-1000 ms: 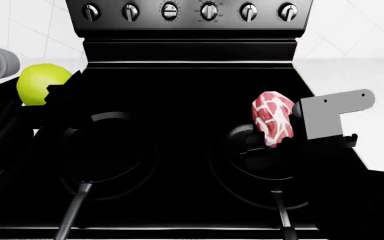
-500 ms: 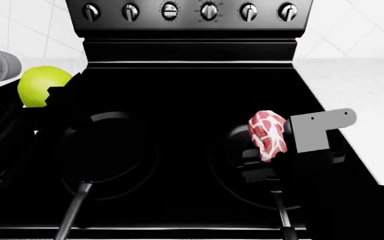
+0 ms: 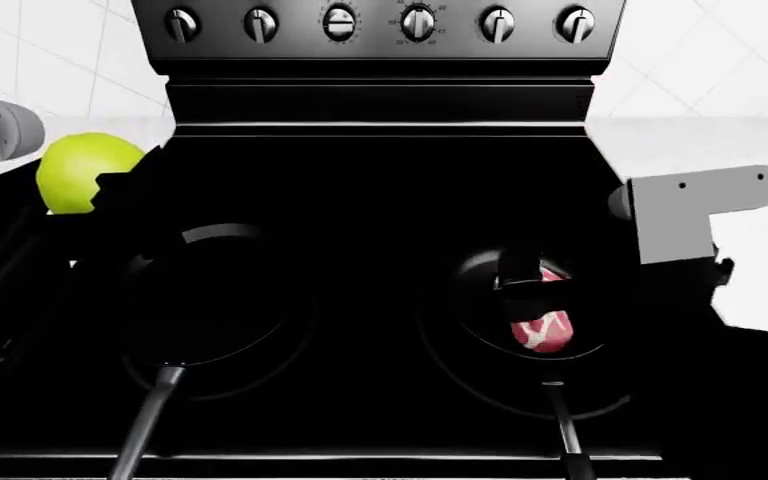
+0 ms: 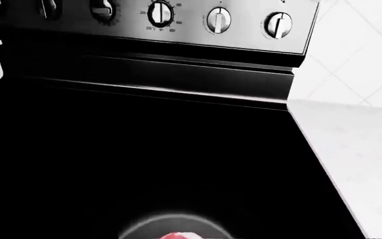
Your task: Place both pans onto different burners. Then place the lemon and the lamb chop on different pans.
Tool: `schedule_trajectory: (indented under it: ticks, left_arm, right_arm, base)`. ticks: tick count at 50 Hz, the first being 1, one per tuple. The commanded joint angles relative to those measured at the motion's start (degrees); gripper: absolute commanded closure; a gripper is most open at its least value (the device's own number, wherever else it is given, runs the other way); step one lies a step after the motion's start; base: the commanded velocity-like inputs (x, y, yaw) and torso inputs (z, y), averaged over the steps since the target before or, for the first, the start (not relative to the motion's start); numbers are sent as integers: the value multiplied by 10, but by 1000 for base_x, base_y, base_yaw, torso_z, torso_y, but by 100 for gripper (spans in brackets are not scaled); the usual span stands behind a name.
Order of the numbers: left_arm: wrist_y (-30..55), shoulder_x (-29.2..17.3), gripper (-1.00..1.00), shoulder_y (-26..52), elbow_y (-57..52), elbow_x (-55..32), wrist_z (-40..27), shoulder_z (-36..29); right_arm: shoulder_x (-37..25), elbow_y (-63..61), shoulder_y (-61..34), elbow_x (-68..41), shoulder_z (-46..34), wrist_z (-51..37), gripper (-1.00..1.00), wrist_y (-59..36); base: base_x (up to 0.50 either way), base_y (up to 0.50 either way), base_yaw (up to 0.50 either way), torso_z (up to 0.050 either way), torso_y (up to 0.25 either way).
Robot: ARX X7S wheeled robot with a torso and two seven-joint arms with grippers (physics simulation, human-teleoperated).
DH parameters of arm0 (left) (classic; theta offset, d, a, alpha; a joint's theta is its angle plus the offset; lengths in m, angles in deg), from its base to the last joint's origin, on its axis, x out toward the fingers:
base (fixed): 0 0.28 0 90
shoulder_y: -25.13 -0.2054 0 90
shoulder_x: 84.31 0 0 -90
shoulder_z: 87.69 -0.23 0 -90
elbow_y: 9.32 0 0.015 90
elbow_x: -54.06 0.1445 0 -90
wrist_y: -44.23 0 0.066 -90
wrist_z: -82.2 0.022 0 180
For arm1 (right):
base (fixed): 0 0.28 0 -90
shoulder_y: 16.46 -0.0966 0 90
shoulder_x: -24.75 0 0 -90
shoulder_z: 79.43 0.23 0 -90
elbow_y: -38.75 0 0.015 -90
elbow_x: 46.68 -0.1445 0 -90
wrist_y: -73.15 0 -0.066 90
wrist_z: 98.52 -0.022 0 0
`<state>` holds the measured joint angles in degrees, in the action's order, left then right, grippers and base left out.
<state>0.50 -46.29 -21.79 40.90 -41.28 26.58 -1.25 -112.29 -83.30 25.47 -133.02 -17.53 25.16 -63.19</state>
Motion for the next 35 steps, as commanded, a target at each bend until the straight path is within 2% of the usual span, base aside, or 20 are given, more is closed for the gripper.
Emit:
schedule_trajectory:
  ticks: [1,9,13,24,35]
  left_arm:
    - [6,5,100,13,11,-1,-2,-19]
    - [32,20,100,52,44,6,-1,-57]
    - [31,33,100,25,51,48,26,-71]
    - [36,59,100,12,100,86,53,-103]
    - [-9,89,100,-44,167,178,120,-124]
  right_arm:
    - [-37,-54,-90,-88,67,-57,-100,10]
    - [-86,-79,-128,-142,116,-87,-100,27]
    - [-93,-86,-105,-130,118,-84,-100,29]
    - [-86,-84,-70,-103,107,-70,-100,31]
    - [-76,-76,-64,-90,100,-65,-100,31]
  base:
    - [0,0,0,0,0]
    - [0,0,0,0,0]
    - [0,0,0,0,0]
    - [0,0,0,0,0]
    - [0,0,0,0,0]
